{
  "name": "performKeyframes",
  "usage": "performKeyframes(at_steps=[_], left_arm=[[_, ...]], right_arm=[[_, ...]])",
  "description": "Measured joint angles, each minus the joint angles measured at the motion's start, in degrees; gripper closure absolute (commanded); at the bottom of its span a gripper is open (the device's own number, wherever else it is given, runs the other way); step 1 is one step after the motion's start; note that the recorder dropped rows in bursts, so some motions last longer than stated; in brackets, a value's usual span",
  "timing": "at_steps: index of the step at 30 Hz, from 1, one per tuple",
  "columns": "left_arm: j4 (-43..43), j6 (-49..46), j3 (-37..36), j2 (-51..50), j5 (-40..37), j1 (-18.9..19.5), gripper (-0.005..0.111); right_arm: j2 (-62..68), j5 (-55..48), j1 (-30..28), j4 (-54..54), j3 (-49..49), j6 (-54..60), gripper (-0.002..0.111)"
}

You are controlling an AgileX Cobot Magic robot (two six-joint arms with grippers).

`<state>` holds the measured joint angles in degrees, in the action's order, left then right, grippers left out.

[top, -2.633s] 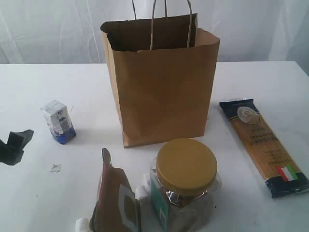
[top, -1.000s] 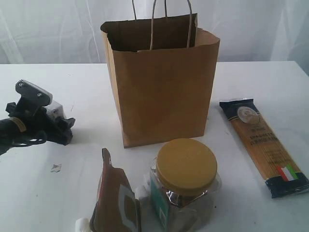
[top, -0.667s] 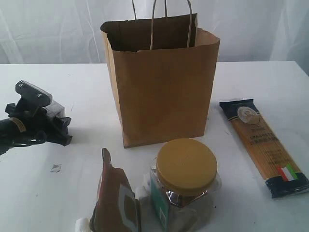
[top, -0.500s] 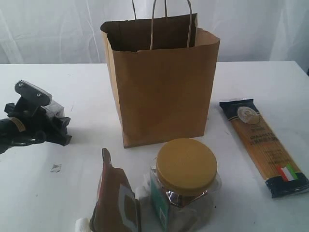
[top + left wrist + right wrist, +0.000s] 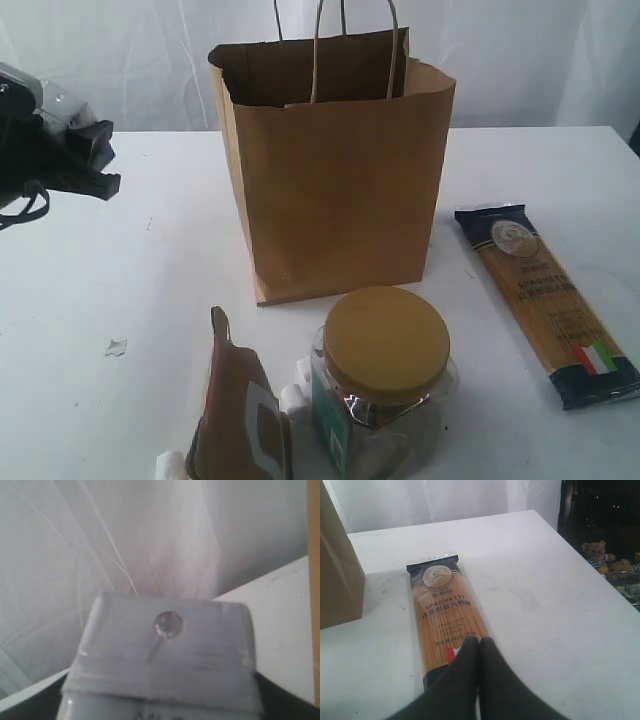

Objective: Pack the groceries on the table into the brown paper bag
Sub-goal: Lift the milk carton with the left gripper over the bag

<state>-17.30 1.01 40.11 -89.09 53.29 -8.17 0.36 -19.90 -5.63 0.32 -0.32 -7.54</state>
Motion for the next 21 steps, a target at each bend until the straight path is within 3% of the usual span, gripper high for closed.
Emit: performKeyframes(at_steps=[5,7,10,12,15,17,19,21], left_arm=[[0.0,0.0,0.0,2.12,0.0,0.0,0.106],[0.12,0.0,0.0,2.07,-0.87,0.0,0.099],[0.12,0.0,0.0,2.16,-6.15,0.0,0.074],[0.12,0.0,0.0,2.16,-9.08,0.0,0.069],[0.12,0.0,0.0,2.16,-9.65,0.0,0.074],[0.12,0.0,0.0,2.16,-9.65,0.0,0.071],[0.12,0.0,0.0,2.16,-9.49,0.0,0.057],[0.12,0.0,0.0,2.16,-7.6,0.0,0.051]], right_arm=[[0.0,0.0,0.0,0.0,0.0,0.0,0.108],[0.0,0.0,0.0,0.0,0.0,0.0,0.108],[0.0,0.0,0.0,0.0,0.0,0.0,0.108],[0.0,0.0,0.0,0.0,0.0,0.0,0.108],[0.0,0.0,0.0,0.0,0.0,0.0,0.108],[0.0,0.0,0.0,0.0,0.0,0.0,0.108],[0.0,0.0,0.0,0.0,0.0,0.0,0.108],[0.0,0.0,0.0,0.0,0.0,0.0,0.108]])
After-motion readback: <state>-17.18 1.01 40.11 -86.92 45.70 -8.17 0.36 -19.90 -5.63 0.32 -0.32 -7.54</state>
